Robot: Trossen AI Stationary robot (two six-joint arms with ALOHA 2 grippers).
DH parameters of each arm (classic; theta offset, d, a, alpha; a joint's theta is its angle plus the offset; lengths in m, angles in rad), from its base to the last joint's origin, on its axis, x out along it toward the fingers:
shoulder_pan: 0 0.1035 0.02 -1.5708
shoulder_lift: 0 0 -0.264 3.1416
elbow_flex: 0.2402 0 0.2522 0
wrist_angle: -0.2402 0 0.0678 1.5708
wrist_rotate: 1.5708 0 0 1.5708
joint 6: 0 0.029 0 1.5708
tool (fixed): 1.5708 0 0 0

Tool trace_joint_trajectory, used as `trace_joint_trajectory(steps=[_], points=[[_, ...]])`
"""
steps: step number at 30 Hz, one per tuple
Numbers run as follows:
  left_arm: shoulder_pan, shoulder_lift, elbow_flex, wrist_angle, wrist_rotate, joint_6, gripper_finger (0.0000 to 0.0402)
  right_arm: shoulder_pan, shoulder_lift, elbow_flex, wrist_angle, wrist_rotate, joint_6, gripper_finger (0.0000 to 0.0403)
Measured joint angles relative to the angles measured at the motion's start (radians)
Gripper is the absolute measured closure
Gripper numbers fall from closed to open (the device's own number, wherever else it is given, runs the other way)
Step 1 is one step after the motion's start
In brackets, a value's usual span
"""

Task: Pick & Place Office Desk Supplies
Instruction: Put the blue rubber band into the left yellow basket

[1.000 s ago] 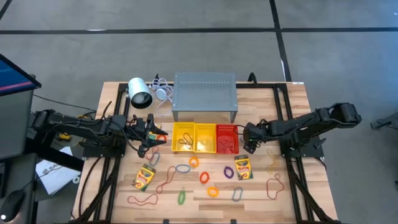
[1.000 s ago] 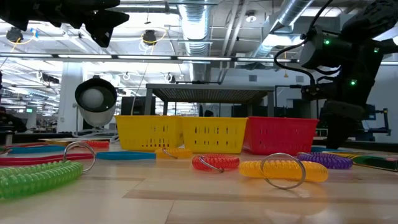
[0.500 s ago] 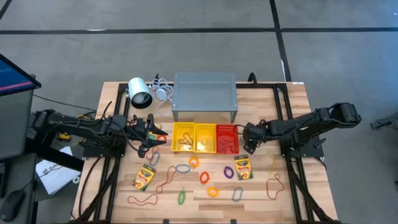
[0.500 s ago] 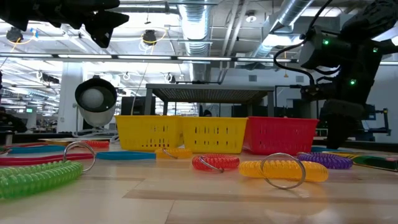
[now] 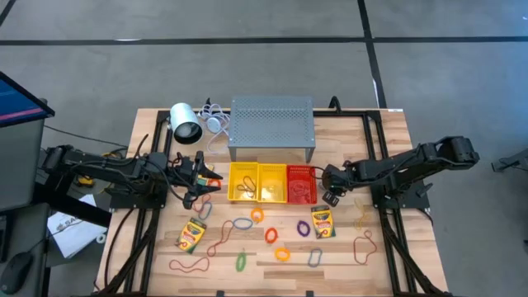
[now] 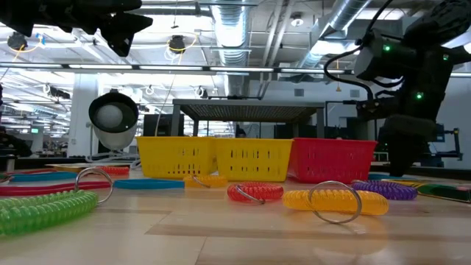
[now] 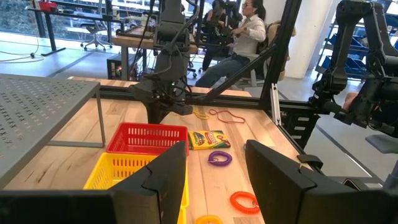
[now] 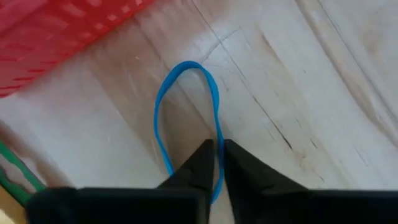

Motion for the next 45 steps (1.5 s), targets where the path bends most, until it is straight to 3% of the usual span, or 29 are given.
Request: trace_joint_trajectory(steps=[20, 37, 45], points=[[0.000, 0.000, 0.000, 0.000, 0.000, 0.000, 0.0239, -0.001, 0.000, 0.002, -0.006, 0.008, -0.012, 0.0401], [0.000, 0.000, 0.000, 0.000, 0.000, 0.000, 0.0239, -0.002, 0.000, 0.144, -0.200, 0.042, -0.056, 0.0403], [0.000, 0.000, 0.000, 0.000, 0.000, 0.000, 0.0239, -0.001, 0.000, 0.247, -0.372, 0.084, -0.071, 0.0403]])
